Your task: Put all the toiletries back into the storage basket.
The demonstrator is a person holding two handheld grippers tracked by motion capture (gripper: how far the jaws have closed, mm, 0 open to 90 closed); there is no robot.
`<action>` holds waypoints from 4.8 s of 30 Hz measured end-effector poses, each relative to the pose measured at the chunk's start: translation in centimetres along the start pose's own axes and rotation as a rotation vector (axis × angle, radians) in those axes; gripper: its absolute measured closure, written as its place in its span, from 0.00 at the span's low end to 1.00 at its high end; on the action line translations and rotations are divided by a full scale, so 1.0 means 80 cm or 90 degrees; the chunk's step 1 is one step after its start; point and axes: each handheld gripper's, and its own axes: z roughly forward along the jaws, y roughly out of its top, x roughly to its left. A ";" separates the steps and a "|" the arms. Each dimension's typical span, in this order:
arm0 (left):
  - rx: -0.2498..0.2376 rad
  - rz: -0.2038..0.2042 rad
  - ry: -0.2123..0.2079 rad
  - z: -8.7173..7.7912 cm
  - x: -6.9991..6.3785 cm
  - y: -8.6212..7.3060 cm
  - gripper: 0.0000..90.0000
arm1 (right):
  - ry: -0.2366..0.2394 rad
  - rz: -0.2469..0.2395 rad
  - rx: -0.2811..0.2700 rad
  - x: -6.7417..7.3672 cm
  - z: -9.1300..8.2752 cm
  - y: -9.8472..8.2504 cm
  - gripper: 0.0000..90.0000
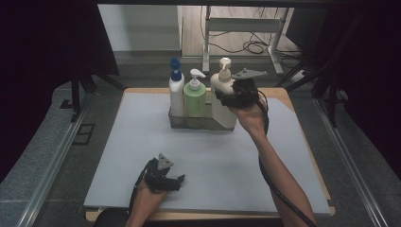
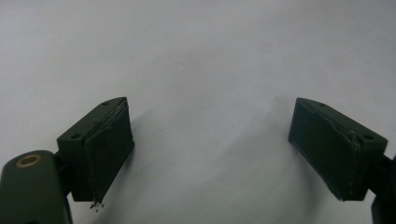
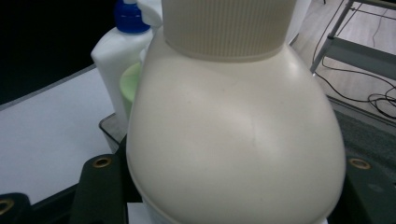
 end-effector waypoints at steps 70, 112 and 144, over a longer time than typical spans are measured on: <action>0.002 0.001 0.000 0.000 0.000 0.000 0.14 | -0.055 0.048 0.032 -0.023 0.100 -0.037 0.42; 0.003 0.001 0.000 0.000 0.000 0.000 0.14 | 0.005 0.051 0.084 -0.032 0.108 -0.069 0.28; 0.002 0.001 0.000 0.000 0.000 0.000 0.14 | 0.043 0.066 0.097 -0.060 0.045 -0.109 0.51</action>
